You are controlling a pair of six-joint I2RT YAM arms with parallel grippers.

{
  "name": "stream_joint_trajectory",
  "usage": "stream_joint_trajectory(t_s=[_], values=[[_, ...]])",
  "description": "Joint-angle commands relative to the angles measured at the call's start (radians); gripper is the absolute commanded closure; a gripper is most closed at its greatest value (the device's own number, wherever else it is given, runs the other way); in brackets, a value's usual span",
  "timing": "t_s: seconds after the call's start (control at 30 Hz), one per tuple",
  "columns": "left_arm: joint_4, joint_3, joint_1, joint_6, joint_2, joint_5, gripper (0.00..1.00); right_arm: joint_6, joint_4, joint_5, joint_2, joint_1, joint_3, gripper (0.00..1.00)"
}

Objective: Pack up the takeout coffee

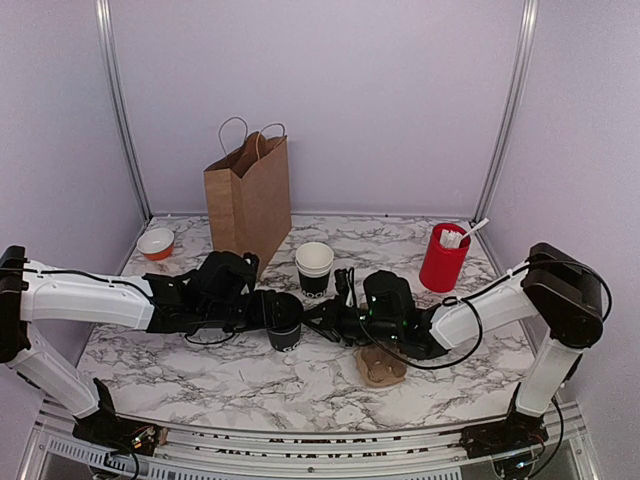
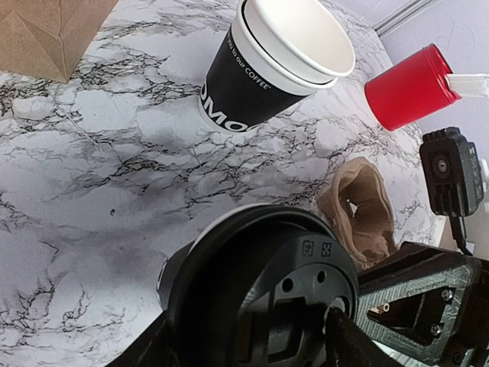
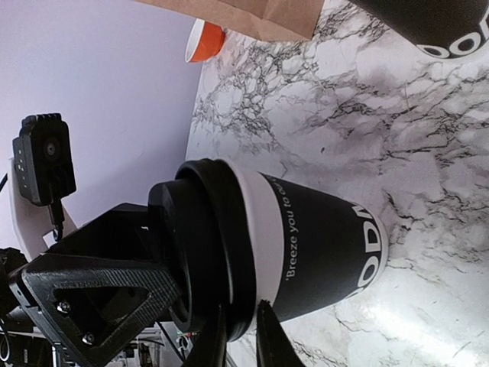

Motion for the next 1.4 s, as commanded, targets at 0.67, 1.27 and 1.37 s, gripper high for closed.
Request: stream_joint_trajectory(t_s=[0.67,1.27,1.37], values=[[-0.089,0.047,0.017,0.07,-0.058,0.03,0.31,-0.2,-0.366,0.051,-0.124,0.012,0.106,0.67],[-0.138,0.037,0.095,0.113,-0.112,-0.001,0.32,-0.567,-0.825,0.263,-0.054,0.088,0.482,0.64],[-0.138,0.032,0.107,0.111,-0.109,0.007,0.34,-0.609,-0.886,0.293,-0.009,0.097,0.552,0.64]])
